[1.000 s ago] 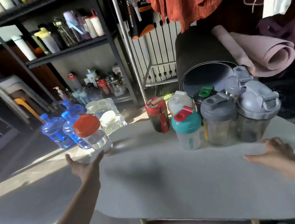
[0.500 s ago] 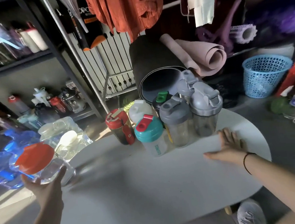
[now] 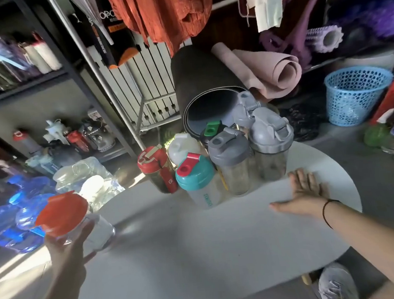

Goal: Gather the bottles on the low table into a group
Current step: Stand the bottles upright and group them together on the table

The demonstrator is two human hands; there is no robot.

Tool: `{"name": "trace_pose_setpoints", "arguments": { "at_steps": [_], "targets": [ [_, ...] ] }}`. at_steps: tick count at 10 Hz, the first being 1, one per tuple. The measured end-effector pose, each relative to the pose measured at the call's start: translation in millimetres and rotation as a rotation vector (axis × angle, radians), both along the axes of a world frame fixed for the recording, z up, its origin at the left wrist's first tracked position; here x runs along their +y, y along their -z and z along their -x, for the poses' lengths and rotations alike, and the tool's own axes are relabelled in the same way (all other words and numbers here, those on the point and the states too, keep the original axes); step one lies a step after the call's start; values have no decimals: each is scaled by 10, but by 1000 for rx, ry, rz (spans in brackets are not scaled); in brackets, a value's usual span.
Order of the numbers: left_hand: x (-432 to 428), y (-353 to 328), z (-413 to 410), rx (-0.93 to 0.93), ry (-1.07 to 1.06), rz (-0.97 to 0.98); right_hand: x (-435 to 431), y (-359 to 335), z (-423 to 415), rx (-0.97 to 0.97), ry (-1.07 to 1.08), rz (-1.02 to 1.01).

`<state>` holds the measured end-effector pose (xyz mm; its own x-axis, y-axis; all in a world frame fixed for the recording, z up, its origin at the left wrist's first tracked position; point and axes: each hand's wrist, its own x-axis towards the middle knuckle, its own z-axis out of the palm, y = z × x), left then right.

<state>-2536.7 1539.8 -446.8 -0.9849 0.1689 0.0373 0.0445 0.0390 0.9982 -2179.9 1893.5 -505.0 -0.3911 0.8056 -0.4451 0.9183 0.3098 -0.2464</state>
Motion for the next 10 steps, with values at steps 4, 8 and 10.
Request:
{"name": "trace_pose_setpoints", "arguments": {
  "at_steps": [4,8,10],
  "targets": [
    [873,-236,-823,-34,341,48,-35,-28,-9,-7,1,-14],
    [1137,-60,-984,-120,376,62,-12,12,-8,26,3,5],
    [1195,-50,-960,-133,388,53,-13,7,-6,18,1,2]
  ]
}}
